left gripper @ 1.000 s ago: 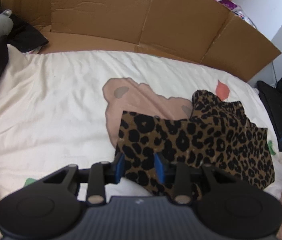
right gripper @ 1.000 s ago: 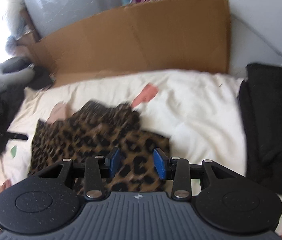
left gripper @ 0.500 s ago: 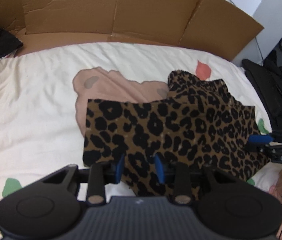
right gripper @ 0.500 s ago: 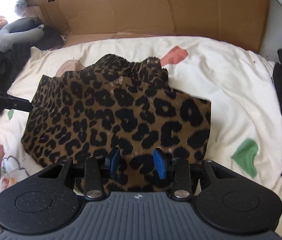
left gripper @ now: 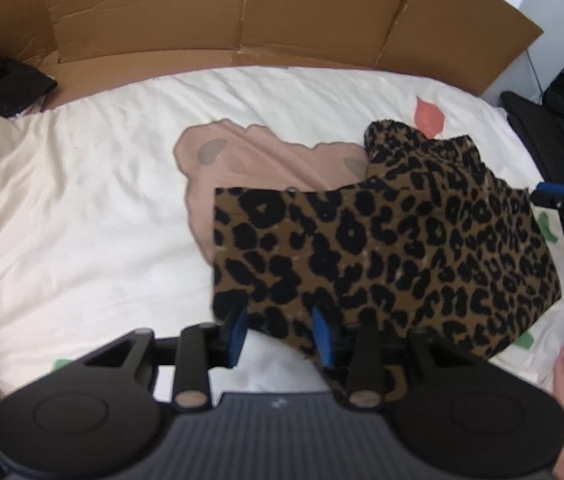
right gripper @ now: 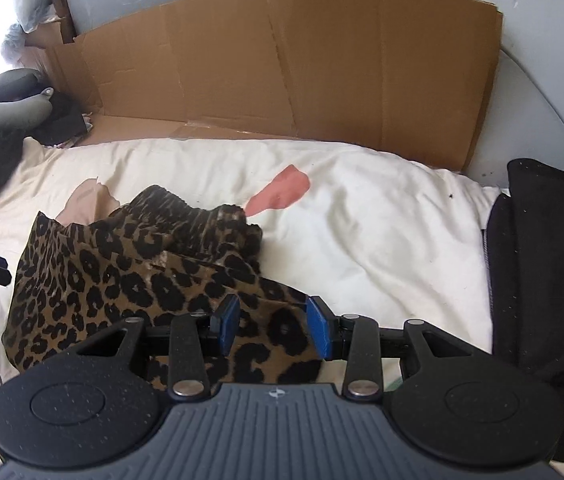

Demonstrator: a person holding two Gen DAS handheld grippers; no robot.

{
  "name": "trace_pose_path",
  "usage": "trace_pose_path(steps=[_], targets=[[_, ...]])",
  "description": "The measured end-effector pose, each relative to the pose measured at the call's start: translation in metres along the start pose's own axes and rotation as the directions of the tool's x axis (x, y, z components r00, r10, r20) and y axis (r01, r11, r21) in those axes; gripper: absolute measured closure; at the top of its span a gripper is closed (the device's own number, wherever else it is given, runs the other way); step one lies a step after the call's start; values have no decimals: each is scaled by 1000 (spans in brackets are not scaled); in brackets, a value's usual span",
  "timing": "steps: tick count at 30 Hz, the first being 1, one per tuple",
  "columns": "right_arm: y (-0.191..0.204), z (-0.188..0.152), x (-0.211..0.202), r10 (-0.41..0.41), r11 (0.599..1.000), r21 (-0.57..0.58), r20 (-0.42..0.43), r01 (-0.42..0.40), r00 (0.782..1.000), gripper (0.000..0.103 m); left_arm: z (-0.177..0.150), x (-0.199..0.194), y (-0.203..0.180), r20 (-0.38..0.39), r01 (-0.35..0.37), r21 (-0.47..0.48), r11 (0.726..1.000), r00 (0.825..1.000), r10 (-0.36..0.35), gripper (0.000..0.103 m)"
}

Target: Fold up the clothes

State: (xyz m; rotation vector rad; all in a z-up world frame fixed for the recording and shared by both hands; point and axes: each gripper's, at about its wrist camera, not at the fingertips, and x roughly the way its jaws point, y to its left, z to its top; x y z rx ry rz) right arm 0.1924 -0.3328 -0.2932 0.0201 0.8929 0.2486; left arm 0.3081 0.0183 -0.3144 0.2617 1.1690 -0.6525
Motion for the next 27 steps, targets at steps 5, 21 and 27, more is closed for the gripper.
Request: trace_pose_path(steps=[5, 21, 27], targets=[[-13, -16, 0, -9, 995, 98, -10, 10, 1000, 59, 1, 4, 18, 32, -42, -66, 997, 998, 44, 64], [-31, -40, 4, -6, 967, 253, -25, 12, 1000, 58, 4, 12, 37, 90, -74, -147, 986, 992, 88, 57], [-29, -41, 4, 22, 974, 224, -14, -18, 1000, 58, 8, 19, 33, 88, -62, -144, 988, 993, 75, 57]])
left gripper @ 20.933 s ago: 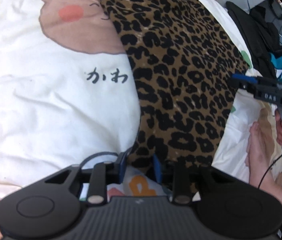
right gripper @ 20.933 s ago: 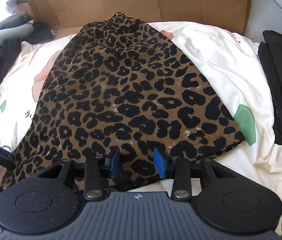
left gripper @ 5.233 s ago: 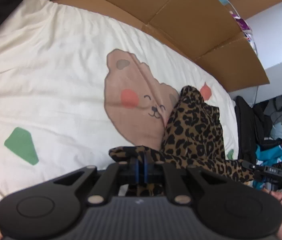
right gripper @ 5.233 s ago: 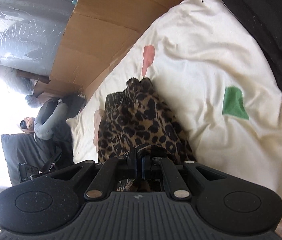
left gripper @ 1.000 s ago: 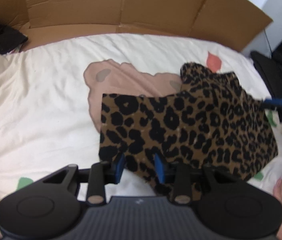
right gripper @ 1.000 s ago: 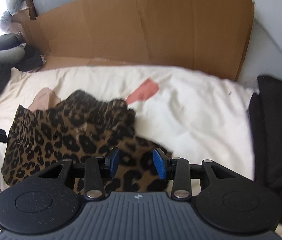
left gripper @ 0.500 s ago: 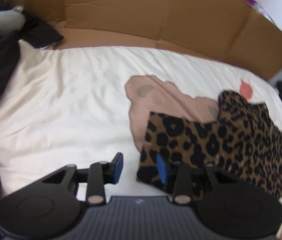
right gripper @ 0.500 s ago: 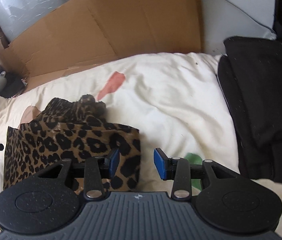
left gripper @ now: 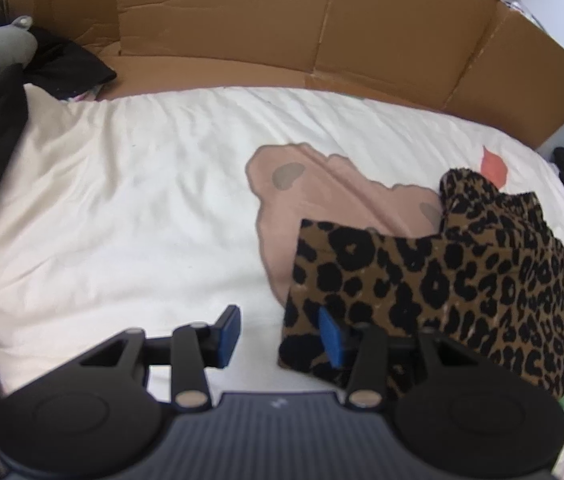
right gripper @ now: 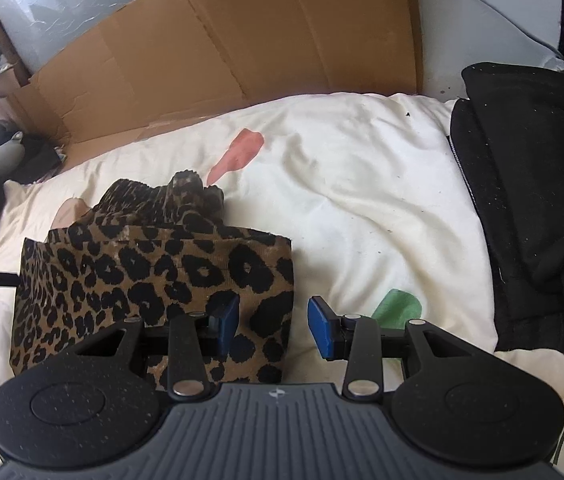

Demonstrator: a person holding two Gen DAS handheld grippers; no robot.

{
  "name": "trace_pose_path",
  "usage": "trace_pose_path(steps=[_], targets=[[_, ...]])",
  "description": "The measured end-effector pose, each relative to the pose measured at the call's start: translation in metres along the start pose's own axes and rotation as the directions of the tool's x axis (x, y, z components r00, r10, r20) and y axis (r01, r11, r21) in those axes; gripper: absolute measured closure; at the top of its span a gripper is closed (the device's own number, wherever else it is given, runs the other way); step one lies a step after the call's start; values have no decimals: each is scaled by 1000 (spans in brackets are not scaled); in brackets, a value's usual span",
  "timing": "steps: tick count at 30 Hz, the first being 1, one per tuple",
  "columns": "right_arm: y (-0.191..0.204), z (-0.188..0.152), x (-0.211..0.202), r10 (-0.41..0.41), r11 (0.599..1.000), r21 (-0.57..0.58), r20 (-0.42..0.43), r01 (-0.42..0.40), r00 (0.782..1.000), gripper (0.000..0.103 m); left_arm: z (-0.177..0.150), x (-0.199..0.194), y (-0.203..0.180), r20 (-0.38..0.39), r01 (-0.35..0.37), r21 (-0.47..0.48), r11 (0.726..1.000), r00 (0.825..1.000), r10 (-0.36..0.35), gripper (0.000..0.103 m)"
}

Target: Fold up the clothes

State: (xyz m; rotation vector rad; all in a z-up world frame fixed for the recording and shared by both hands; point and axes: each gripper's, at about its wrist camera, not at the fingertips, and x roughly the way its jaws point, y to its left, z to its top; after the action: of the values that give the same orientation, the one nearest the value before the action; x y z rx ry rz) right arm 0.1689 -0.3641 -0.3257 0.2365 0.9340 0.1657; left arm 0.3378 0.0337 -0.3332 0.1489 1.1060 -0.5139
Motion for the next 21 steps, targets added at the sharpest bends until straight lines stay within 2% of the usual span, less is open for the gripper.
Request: trace_pose_path(steps=[15, 16, 17, 21], targets=[[-7, 14, 12, 34, 999, 0, 4, -34, 999, 60, 11, 13, 2, 10, 16, -11, 1000, 1000, -16, 59], [-7, 16, 13, 39, 999, -1, 3, -39, 999, 65, 12, 14, 2, 10, 18, -12, 1000, 1000, -18, 60], [-7, 17, 15, 49, 999, 1, -1, -49, 999, 79, 13, 15, 2, 10, 21, -12, 1000, 1000, -21, 60], [-6, 22, 17, 68, 998, -4, -10, -68, 998, 92, 15, 19, 0, 9, 32, -2, 999, 999, -32, 60]])
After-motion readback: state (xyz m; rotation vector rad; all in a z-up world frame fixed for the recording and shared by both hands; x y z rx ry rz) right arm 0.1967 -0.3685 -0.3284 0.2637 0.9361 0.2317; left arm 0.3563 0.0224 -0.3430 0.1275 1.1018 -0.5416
